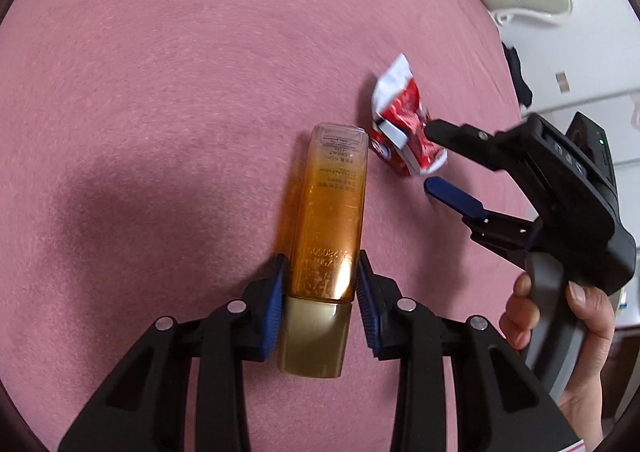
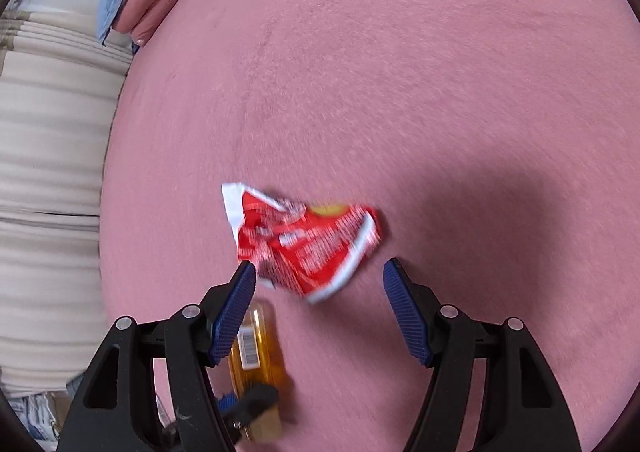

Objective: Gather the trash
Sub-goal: 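Grasp the amber perfume bottle with left tool while right tool grasps red crumpled wrapper, then carry the perfume bottle and red wrapper over the yellow bucket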

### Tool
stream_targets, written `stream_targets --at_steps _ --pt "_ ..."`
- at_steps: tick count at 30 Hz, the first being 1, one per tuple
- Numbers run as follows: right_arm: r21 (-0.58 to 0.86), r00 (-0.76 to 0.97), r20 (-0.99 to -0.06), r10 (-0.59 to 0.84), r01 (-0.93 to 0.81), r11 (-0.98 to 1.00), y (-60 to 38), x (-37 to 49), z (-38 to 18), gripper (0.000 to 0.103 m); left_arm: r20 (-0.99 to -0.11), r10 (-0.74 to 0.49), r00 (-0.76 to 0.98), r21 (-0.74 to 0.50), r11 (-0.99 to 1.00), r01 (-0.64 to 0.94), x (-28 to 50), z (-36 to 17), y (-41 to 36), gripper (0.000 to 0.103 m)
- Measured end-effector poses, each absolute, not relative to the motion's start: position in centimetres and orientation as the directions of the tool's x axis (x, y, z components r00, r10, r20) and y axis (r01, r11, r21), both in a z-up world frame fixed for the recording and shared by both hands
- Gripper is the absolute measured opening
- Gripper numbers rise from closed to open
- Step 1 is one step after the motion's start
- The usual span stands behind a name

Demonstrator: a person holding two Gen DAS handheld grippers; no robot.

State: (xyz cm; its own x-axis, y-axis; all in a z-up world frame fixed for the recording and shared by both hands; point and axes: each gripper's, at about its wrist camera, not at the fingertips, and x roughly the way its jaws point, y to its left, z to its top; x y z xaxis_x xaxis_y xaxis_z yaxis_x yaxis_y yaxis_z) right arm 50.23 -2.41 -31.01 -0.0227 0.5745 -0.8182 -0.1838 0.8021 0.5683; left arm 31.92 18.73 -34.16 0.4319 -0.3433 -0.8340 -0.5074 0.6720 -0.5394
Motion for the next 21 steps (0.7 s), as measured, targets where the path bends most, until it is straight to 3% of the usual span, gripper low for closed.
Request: stream_targets --at_steps 3,5,7,9,14,21 --pt "0.535 -0.013 -0.841 0.541 -0.167 0.828 -1.3 50.2 -30.9 0.069 -0.834 -0.336 0.439 -0.540 0.664 -0.517 30.9 -33.8 19.3 0.034" --pt "0.480 0.016 -0.871 0.491 -0.188 0.857 -0.6 49.9 -30.5 0.060 -0.836 -0.329 0.438 -0.535 0.665 -0.522 29.9 -33.7 19.1 0.034" --pt "0.436 0.052 -0.888 0.457 -0.222 0.872 -0.2 49.5 -30.1 0.043 -0.840 -0.325 0.435 -0.530 0.663 -0.528 29.5 -33.6 19.8 0.034" --pt "0.437 0.065 -0.884 0.463 -0.234 0.868 -0.2 49.1 -29.9 0.039 -0.842 -0.321 0.434 -0.527 0.663 -0.532 29.6 -33.5 20.1 0.034" --pt "0.485 0.068 -0.856 0.513 -0.237 0.842 -2.9 46.8 -29.3 0.034 -0.848 -0.317 0.425 -0.518 0.667 -0.535 30.6 -32.9 19.2 0.034" --pt "0.544 0.021 -0.829 0.559 -0.202 0.814 -8.8 41.4 -28.2 0.034 -0.836 -0.363 0.413 -0.543 0.654 -0.526 26.4 -31.9 16.5 0.033"
